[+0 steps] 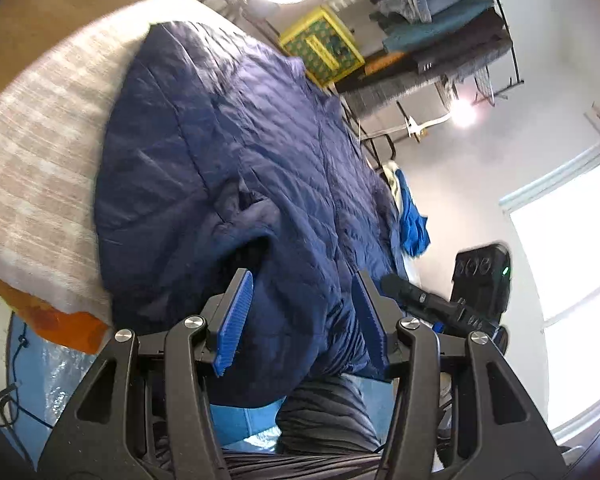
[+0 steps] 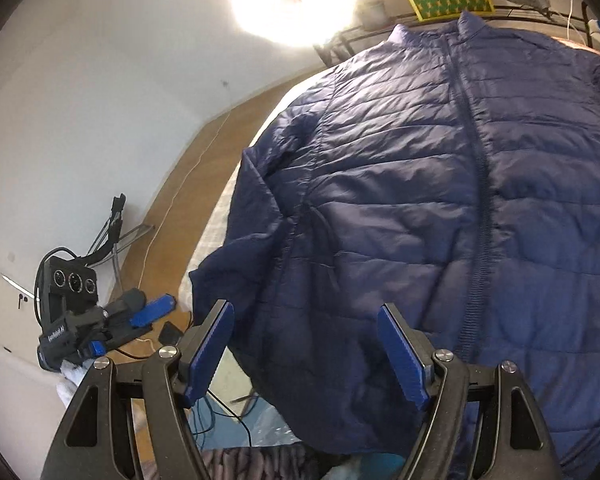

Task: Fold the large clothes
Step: 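Move the right tool to the jacket sleeve cuff, then close the right tool on the sleeve cuff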

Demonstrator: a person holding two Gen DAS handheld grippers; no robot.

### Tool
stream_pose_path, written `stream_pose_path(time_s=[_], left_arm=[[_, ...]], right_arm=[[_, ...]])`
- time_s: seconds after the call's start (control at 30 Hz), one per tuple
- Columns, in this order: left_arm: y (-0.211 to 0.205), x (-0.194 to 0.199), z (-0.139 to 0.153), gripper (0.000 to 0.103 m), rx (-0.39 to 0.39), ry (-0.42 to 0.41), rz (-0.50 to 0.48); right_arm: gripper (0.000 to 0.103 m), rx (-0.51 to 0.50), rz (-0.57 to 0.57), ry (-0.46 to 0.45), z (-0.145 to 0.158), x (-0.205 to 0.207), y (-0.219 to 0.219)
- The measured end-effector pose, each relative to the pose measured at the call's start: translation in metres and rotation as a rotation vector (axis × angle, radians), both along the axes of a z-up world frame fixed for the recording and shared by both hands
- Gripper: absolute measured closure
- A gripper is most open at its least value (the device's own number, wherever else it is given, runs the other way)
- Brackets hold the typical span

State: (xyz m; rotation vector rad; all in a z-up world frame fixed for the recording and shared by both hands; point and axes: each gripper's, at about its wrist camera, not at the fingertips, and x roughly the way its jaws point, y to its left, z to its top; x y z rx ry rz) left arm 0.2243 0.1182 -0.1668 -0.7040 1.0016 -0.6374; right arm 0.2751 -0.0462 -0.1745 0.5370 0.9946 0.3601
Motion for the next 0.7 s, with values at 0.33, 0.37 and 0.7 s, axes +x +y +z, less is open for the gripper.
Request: stream_pose_path(time_s=[0.33,0.37,0.7], left_arm=[[0.021,-0.029,0.018,0.051,0.137,-0.154,0.060],[0.031,-0.033,0.014,0.051,0.155,-0.149,0.074],[0.084,-0.037,-0.002,0.051,0.172,-0.101,0.184]], right_arm=[[0.025,-0.061,-0.019,-0.007,0.027,-0.001,0.007],[0.025,-0.052,-0.011,0.008,0.022,-0.001,0.011],[0.031,0.034,-0.001,0.209,-0.048,0.010,0.054]])
